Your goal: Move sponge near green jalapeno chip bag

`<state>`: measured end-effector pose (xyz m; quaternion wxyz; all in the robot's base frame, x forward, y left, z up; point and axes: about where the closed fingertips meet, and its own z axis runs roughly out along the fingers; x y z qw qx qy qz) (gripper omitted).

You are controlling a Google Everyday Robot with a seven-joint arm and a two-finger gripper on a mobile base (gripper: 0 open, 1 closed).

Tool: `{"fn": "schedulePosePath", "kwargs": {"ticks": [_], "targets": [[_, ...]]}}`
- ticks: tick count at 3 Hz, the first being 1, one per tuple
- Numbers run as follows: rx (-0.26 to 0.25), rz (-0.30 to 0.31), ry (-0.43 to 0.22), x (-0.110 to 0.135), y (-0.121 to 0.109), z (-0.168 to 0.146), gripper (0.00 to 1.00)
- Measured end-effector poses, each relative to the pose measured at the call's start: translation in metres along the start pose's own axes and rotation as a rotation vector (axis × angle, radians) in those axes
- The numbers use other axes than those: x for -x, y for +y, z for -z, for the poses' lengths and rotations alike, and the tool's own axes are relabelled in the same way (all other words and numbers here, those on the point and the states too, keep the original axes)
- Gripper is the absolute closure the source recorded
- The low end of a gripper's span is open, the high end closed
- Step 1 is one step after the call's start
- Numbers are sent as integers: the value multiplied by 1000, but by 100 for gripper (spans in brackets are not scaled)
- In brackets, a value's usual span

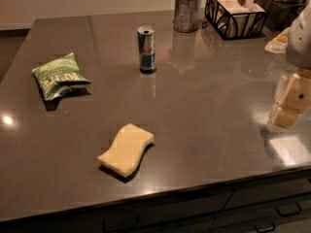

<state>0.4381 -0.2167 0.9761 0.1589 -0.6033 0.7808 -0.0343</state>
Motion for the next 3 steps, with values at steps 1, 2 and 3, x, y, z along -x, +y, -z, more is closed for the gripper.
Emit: {"fn": "schedulePosePath", "kwargs": {"ticks": [1,2,3], "targets": [[0,0,0,0,0,0,0],[-1,5,-20,4,-1,1,0],[18,86,-68,40,1,-10,0]]}}
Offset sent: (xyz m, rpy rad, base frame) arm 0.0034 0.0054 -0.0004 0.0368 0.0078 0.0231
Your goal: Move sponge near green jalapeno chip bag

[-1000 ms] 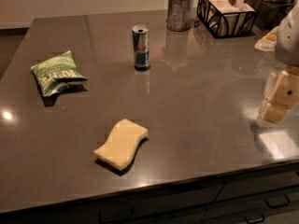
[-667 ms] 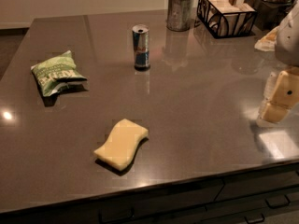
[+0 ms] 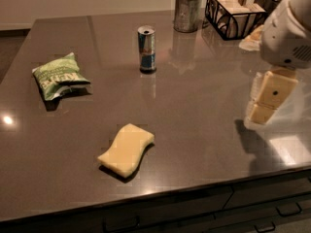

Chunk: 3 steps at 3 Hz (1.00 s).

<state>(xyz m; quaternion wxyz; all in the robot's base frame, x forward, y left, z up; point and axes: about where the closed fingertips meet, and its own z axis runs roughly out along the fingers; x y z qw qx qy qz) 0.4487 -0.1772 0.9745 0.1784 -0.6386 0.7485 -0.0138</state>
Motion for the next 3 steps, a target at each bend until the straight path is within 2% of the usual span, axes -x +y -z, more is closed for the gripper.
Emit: {"fn": "schedulePosePath", "kwargs": {"ticks": [2,3], "targets": [[116,198,-76,77,25,-55,0],[145,256,-79,100,40,-84,0]]}}
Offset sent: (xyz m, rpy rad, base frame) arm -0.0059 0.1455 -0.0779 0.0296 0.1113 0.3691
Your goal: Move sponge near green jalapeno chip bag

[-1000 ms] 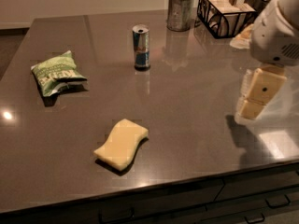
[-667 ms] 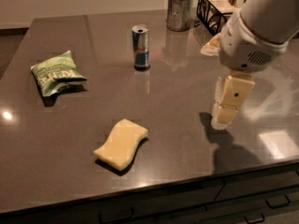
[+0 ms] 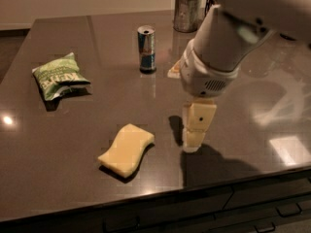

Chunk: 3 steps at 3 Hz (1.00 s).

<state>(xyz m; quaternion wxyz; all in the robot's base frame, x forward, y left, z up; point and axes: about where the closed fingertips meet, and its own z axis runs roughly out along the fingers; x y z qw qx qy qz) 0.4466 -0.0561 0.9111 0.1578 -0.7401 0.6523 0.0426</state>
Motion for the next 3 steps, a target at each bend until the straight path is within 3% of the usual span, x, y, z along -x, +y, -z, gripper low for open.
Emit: {"fn": "schedulePosePath", "kwargs": {"ticks": [2,3], "targets": [[57,67,41,29,12,-58,0],[92,83,42,44,19,-72,0]]}}
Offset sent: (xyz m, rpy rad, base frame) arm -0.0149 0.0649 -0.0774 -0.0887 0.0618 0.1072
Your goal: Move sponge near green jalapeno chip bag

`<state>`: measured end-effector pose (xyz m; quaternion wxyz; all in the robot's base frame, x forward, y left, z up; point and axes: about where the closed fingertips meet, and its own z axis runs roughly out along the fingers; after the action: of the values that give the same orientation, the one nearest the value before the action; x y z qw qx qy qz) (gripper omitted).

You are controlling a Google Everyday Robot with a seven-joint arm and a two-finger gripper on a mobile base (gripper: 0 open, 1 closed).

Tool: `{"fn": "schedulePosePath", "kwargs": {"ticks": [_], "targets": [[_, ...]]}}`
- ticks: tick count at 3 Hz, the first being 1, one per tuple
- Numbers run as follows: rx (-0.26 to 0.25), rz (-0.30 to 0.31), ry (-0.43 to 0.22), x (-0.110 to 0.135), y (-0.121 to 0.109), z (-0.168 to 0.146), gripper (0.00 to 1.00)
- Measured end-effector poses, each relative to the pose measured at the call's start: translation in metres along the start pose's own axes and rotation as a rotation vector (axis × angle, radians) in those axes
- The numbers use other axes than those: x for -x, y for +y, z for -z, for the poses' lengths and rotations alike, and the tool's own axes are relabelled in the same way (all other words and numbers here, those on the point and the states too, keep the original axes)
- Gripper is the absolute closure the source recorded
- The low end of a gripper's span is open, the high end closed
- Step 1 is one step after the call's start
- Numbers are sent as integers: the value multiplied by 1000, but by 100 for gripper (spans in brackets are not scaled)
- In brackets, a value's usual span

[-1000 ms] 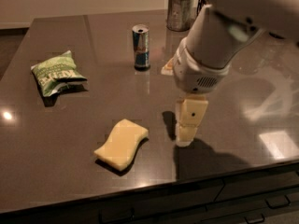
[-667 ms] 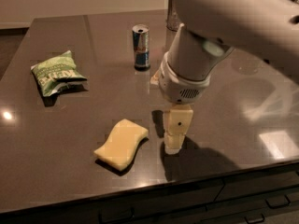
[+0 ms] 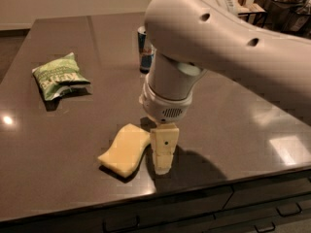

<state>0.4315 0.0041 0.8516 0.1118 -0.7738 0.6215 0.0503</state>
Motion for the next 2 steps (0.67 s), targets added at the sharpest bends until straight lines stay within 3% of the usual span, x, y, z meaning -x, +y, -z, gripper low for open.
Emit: {"fn": "schedulePosePath", "kwargs": {"ticks": [1,2], "targets": [[34,13,5,13,2,-10,0],[69,6,15,19,0,-17,15]]}}
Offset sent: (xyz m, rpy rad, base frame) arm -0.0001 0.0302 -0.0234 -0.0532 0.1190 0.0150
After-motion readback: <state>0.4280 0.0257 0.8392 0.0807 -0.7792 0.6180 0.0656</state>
